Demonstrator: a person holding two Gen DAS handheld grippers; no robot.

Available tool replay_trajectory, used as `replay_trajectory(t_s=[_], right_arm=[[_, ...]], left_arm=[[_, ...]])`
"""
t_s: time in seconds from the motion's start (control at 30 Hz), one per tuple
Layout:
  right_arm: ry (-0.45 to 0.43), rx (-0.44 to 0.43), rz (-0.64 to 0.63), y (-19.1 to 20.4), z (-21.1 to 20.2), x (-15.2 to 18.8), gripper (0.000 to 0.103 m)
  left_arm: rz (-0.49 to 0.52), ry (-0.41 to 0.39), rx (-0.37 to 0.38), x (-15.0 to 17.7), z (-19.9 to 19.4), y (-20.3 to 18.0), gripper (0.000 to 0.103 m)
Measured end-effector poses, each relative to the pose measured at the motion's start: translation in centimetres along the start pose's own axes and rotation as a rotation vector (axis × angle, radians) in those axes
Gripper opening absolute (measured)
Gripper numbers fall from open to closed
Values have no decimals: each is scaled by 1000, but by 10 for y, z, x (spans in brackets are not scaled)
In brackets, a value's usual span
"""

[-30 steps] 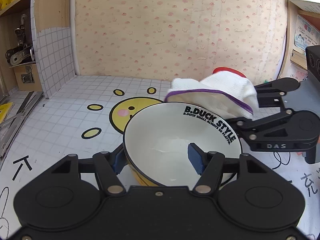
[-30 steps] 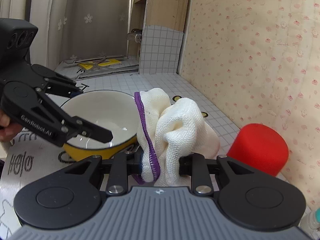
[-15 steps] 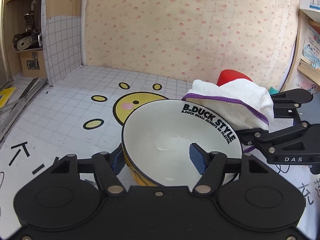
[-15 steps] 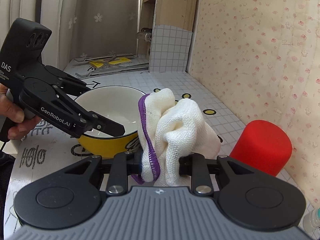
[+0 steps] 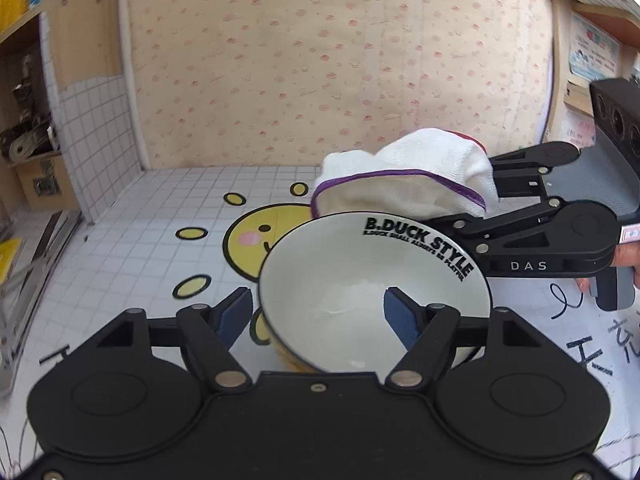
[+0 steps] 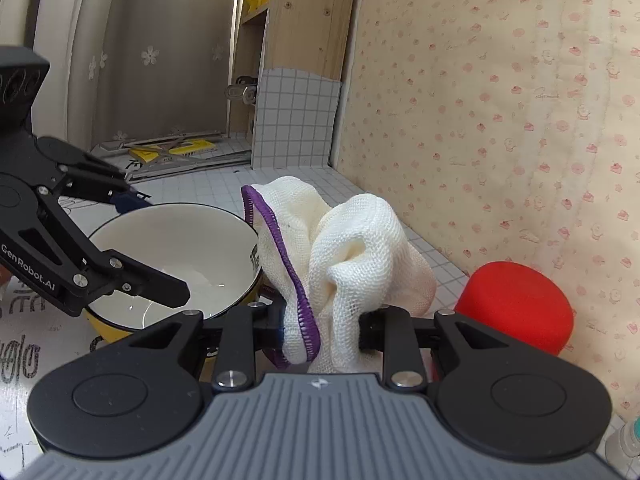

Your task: Clean bowl

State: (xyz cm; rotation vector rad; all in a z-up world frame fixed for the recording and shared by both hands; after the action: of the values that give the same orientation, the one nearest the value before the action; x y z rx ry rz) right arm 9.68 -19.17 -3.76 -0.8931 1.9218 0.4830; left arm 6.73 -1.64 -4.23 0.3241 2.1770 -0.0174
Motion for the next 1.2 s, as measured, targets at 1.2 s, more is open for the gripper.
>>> replay_trajectory(t_s=[1.2], right_arm=[[85,-144,-39,8,-16,6,30]], left_arm=[[-240,20,-104,11,-1,-6,69]])
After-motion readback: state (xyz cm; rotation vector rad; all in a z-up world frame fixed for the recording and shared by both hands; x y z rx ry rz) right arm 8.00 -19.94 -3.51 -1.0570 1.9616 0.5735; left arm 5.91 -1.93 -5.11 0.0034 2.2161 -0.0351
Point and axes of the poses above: each gripper's, at about its wrist camera, not at the fingertips, and z roughly the way its jaws point, y to its left, x to its underside, the point moved 1 cm from there along z, roughly the way its jaws point, and after that the axes turned 8 degrees about -x, right-handed, at the moved point
